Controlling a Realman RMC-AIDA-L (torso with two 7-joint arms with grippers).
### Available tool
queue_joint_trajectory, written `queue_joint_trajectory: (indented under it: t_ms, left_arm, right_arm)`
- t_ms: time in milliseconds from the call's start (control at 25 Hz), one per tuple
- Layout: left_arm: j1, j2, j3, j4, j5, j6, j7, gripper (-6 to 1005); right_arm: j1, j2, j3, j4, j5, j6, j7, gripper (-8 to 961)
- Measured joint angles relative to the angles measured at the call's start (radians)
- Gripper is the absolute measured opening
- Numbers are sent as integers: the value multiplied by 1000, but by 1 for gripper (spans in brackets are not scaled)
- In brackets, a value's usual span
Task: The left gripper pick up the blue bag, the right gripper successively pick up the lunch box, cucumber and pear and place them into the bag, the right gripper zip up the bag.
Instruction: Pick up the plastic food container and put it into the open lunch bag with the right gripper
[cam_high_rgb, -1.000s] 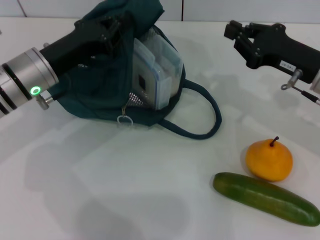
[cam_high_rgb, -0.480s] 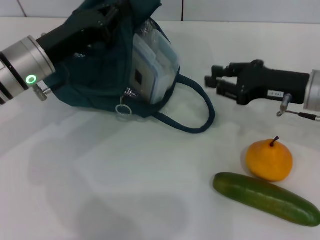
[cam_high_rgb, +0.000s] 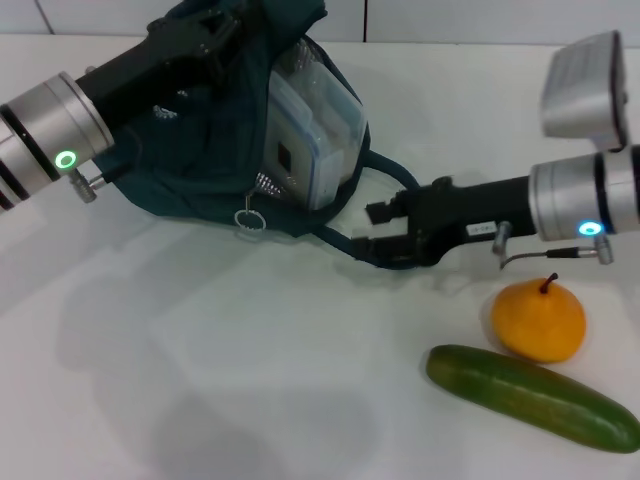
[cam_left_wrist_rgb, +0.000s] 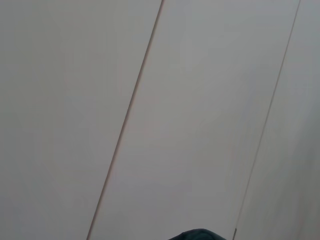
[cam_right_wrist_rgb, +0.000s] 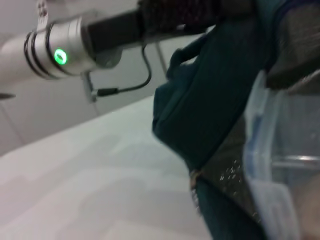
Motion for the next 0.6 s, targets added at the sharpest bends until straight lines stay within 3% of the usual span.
queue_joint_trajectory:
  t_ms: [160,600]
  left_arm:
    - [0,0,1,0,1,1,1,105]
    - [-1,-2,2,0,11,2,5,107]
  right_arm:
    - [6,22,-2,-4,-61,8,21,576]
    - [7,40,-99,-17,-72,139,23,558]
